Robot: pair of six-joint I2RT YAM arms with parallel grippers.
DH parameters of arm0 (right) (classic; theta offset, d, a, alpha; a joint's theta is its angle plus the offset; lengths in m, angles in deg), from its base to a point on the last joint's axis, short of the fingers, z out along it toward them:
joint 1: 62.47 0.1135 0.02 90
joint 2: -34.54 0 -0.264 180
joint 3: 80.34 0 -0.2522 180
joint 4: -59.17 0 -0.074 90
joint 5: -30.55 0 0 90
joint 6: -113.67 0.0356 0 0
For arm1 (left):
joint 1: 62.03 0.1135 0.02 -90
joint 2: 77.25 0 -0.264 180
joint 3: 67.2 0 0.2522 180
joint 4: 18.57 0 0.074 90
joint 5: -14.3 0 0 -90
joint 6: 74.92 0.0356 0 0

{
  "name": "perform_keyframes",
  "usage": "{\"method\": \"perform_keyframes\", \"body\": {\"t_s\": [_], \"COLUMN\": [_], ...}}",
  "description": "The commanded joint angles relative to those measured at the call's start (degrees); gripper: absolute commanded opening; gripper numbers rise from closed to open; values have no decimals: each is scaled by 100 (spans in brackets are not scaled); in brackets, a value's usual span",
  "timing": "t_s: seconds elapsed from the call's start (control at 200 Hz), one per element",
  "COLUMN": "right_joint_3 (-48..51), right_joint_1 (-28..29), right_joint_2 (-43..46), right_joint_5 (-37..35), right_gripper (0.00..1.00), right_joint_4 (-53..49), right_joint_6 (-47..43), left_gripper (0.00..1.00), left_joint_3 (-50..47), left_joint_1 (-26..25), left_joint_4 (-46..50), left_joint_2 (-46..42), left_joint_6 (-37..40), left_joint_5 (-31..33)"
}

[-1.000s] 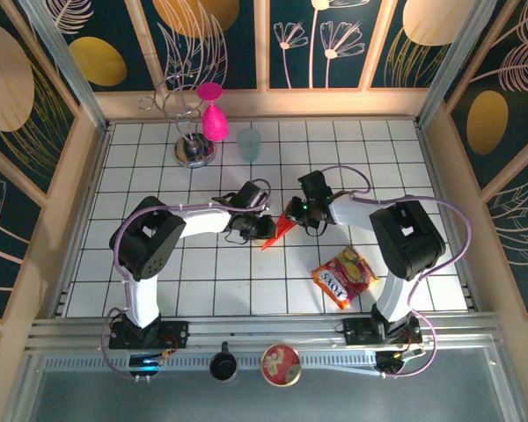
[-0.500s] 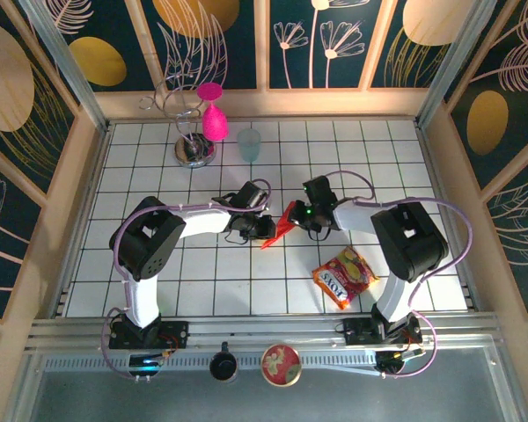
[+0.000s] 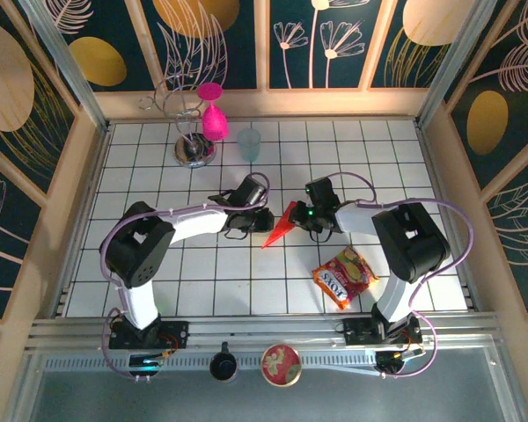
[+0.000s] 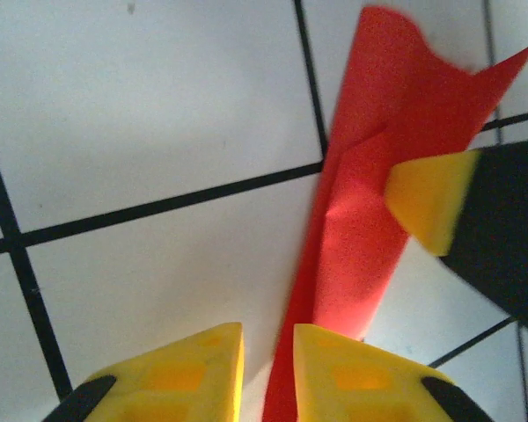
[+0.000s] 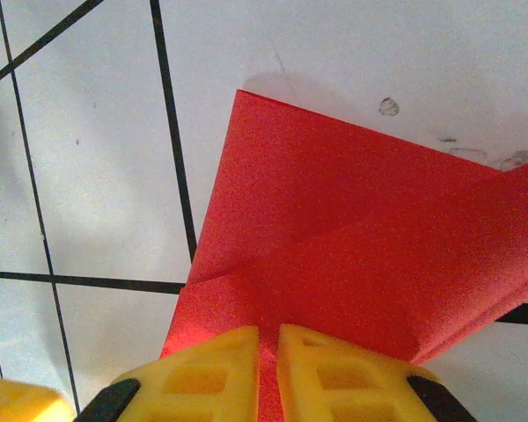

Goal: Fold a paper plane with a square sheet of paper (pick it up from the middle)
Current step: Fold the wing for the fifth time at the center of the table.

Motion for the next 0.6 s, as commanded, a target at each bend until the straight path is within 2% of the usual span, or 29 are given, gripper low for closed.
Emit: {"method": "perform_keyframes", "body": {"t_s": [0.0,0.1,0.28,0.461,0.596], "right_joint_3": [248,236,236,236,227], "right_joint_1": [-115,-113,-130,-142,-142], "right_joint_2": [-229,-256,-274,-295,-324], "right_joint_5": [-382,-356,-347,-332,-325], "right_gripper": [16,16,16,16,16], "right_joint_4": [-606,-609,-637,-630,-640], "right_joint_6": [-122,-126,-148,-141,-148], "left_gripper": [18,12,5,0,0], "left_joint_3": [66,-40,120,274,392], "left_joint_1": [-109,-128,-126,-126,-129], "left_joint_4": [-372,-817,-970,-795,-663], "left_joint_2": [-178,-6,372,649,787], "left_joint_6": [-127,-280,-223,-41,132], "left_joint_5": [-70,-520,-972,-1092,-1194]}}
